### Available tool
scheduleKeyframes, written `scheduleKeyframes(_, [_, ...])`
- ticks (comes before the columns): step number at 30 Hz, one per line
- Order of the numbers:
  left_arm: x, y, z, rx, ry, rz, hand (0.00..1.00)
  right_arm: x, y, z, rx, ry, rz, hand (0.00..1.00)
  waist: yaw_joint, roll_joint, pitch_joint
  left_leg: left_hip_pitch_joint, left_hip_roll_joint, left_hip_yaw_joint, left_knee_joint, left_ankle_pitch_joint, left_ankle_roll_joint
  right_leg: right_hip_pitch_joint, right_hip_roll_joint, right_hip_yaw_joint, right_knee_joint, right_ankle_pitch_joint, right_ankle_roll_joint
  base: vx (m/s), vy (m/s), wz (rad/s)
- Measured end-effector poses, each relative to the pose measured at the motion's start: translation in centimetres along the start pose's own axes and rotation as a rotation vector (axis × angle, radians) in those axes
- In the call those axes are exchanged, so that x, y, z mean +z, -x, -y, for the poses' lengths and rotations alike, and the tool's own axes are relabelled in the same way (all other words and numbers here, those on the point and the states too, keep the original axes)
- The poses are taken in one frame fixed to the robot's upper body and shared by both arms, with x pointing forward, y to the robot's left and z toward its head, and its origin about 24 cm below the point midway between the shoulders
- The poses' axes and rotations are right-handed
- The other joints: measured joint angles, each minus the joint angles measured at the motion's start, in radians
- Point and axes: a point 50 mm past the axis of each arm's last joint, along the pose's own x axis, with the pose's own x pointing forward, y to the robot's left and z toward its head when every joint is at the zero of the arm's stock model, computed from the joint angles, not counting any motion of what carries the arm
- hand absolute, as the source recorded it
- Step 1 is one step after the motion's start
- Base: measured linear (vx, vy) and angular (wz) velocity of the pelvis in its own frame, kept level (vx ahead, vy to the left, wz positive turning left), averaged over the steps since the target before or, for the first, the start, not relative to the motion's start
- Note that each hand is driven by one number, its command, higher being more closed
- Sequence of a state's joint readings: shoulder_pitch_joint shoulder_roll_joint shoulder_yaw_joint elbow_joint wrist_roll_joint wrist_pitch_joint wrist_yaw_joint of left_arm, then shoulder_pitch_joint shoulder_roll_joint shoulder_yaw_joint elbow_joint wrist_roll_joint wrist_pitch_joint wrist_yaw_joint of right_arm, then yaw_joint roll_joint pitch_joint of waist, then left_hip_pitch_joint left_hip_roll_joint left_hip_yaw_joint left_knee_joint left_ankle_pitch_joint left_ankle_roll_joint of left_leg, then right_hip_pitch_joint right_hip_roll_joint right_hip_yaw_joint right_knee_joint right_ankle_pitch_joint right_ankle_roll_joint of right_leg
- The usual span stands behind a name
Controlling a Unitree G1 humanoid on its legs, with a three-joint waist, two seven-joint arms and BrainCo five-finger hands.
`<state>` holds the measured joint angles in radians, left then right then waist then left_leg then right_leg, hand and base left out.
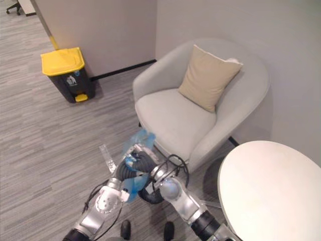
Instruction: Gather rubbish on tea table into small bin, then transfer packed bag to large trash can.
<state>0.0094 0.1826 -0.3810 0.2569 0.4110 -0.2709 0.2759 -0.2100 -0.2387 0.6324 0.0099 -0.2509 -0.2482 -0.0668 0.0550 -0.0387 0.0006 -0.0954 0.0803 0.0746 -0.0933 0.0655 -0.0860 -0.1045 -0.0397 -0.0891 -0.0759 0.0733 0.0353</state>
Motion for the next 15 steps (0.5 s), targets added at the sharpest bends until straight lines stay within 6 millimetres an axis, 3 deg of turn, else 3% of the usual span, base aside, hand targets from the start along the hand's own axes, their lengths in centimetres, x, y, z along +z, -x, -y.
scheduleKeyframes(15, [0.8, -1.0, 0.7, 0.070, -0.058, 0.000, 0.00, 3.4, -1.6, 1.1, -0.012, -0.154, 0.144, 1.00, 0.000, -0.007, -0.013, 0.014, 0.004, 0.015, -0.008, 0.002, -0.002, 0.001, 0.008, 0.016, 0.000, 0.004, -0.006, 0.00, 0.000, -0.03])
